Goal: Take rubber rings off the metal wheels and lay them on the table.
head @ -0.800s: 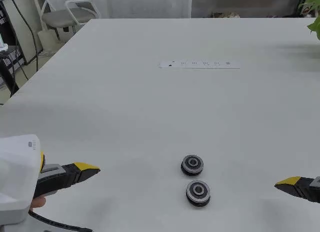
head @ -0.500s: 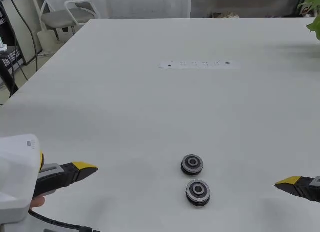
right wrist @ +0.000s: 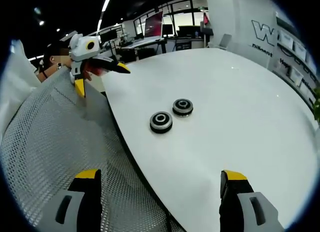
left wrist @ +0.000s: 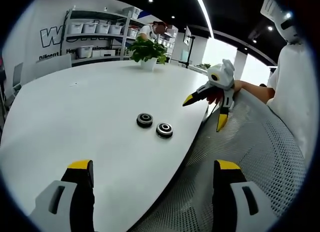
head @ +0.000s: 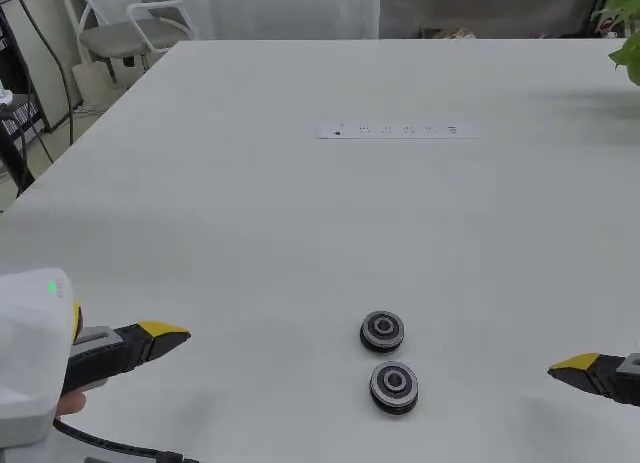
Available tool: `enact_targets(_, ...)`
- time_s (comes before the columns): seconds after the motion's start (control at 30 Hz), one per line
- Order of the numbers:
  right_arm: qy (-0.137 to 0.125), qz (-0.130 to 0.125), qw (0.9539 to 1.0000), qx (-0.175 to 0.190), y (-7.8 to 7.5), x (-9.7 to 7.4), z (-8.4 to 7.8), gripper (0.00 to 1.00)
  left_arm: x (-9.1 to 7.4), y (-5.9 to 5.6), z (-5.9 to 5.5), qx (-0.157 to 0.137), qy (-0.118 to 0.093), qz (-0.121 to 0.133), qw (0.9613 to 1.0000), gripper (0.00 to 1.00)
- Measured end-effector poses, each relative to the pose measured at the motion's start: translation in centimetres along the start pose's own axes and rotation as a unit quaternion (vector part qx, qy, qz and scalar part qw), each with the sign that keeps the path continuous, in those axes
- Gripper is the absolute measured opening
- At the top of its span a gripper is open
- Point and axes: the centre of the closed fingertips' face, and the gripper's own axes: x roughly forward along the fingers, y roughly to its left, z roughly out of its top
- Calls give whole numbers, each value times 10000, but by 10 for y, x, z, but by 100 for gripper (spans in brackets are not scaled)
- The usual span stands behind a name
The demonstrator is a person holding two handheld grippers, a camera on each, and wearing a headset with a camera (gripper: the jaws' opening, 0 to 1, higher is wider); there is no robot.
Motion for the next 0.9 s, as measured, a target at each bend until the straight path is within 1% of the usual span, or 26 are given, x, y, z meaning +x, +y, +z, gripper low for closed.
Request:
enact_targets(0.27,11,-2,10000,-2,0,0,0,99,0,-1,2,10,-36,-7,10000,99)
enact_targets(0.53,4,-34,10000,-1,-2,0,0,99,0,-2,2,52,-16,-44,10000,99)
enact_targets(0.8,-28,-71,10000,27,-3,-1,0,99,0,-3,3,77,-63,-51,9999,99)
enact_targets(0.9,-30,-75,10000,37,-4,-1,0,99,0,-3,3,106,-44,-45,9999,99)
